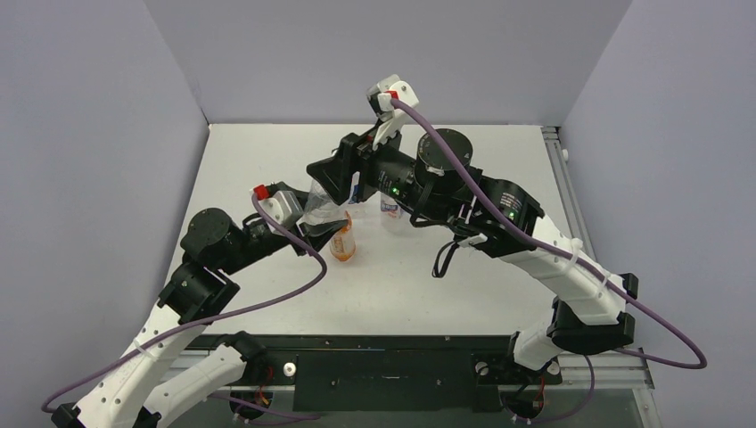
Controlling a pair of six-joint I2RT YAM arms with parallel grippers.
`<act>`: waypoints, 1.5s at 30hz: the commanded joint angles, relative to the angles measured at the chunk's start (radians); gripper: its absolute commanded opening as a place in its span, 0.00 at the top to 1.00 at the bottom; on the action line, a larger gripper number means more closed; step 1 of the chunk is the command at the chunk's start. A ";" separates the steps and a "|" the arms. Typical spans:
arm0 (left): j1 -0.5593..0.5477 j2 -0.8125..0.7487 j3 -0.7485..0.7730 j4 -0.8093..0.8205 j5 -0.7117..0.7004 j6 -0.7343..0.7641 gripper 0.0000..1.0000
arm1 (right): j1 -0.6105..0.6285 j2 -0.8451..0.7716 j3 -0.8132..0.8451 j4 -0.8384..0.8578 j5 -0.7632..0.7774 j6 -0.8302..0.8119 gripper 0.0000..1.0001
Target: Unscrew the bottle caps
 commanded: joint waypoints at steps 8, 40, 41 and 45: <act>0.001 -0.007 0.008 -0.001 -0.019 -0.047 0.97 | -0.003 -0.104 -0.054 0.066 0.083 -0.060 0.29; 0.001 0.014 0.047 0.054 0.079 -0.174 1.00 | -0.104 -0.055 0.016 0.001 -0.302 -0.077 1.00; 0.003 0.007 0.045 0.065 0.120 -0.189 1.00 | -0.137 -0.062 -0.007 0.018 -0.422 -0.080 1.00; 0.003 0.008 0.051 0.117 0.302 -0.292 1.00 | -0.200 -0.136 -0.101 0.112 -0.712 -0.094 1.00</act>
